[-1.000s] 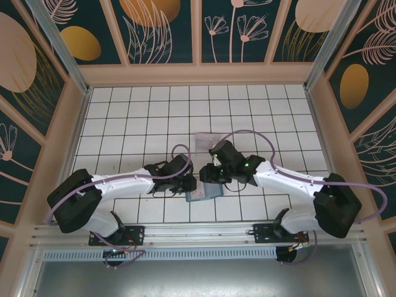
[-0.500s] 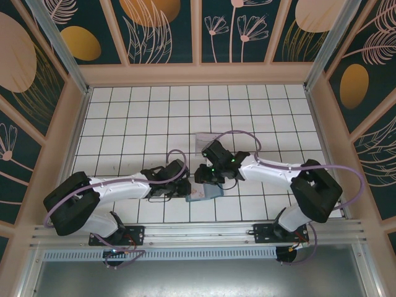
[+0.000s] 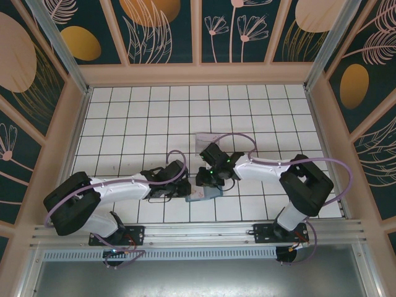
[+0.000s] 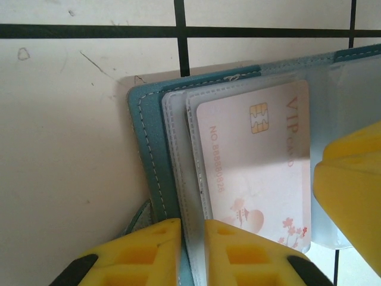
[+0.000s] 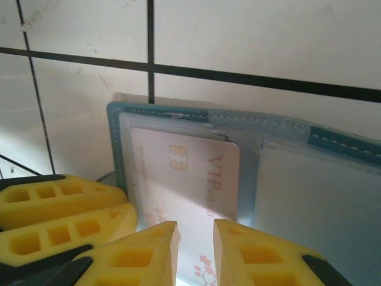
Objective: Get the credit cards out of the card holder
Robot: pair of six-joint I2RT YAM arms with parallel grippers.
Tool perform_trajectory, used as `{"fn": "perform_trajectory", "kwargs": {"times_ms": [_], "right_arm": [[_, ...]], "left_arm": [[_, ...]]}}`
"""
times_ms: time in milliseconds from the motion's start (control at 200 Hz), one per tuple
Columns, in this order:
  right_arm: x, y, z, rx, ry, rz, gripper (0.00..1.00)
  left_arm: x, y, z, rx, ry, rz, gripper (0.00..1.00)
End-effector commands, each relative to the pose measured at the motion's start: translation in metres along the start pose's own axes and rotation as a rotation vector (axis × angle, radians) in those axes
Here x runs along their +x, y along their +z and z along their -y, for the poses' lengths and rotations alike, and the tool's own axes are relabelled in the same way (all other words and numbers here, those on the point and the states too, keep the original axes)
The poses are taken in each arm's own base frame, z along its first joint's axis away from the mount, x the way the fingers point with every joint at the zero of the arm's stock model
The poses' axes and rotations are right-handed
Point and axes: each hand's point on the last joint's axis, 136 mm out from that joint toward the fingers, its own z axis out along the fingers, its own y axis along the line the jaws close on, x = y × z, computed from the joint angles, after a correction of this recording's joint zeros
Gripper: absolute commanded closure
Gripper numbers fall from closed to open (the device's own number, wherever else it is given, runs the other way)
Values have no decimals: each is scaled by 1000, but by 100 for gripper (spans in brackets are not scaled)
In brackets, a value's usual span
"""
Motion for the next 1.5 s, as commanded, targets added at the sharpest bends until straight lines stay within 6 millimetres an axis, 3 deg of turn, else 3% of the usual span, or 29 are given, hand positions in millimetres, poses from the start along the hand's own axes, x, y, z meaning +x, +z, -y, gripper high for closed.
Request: {"fn": "perform_trajectory", "kwargs": {"times_ms": [0,170,1001,1496], "right_arm": [[6,3,13,36,26,-4,77],[8,3,24,46,46,-2,78],[17,13,27,-89,89,-37,83],[11,-3,39,-78,110,17,93]], "left_arm": [[4,6,-16,-77,10,-19,82],[6,7,-31,-163,38,-34,82],[9,14,-30,-180,60,-78,82],[8,12,-30,-192,58,-78,83]]}}
